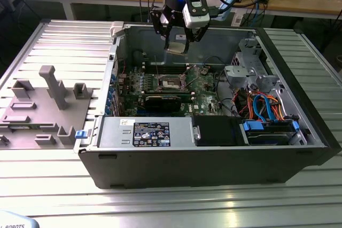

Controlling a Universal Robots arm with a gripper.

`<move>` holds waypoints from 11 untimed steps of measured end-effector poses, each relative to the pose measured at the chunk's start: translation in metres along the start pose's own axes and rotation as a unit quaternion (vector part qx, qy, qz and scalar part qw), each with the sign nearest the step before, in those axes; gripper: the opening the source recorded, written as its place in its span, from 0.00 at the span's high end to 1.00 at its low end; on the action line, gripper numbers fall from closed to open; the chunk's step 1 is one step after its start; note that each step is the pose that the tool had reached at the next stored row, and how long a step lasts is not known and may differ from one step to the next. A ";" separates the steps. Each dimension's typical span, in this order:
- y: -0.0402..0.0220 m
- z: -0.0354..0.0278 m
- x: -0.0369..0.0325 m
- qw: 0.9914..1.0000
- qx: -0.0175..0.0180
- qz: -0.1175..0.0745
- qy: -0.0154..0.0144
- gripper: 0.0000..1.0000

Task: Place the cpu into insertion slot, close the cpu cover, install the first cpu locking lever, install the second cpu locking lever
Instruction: 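Place the cpu into insertion slot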

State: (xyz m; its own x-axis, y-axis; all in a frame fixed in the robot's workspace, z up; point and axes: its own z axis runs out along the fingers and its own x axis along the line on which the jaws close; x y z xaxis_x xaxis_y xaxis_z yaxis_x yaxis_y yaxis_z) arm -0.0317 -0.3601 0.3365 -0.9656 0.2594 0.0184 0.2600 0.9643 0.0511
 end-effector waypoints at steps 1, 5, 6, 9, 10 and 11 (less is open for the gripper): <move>0.0000 0.0000 0.0000 1.000 0.000 0.000 0.000 0.46; 0.0000 0.0000 0.0000 1.000 0.000 0.001 0.000 0.46; 0.0000 0.0000 0.0000 1.000 0.000 0.002 0.000 0.46; 0.0000 0.0000 0.0000 1.000 0.000 0.003 0.000 0.46; 0.0000 0.0000 0.0000 1.000 0.000 0.003 0.000 0.46; 0.0000 0.0000 0.0000 1.000 0.000 0.004 0.000 0.46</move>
State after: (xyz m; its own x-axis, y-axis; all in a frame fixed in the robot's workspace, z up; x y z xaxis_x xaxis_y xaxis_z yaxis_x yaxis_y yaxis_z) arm -0.0317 -0.3601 0.3364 -0.9635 0.2671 0.0184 0.2677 0.9621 0.0512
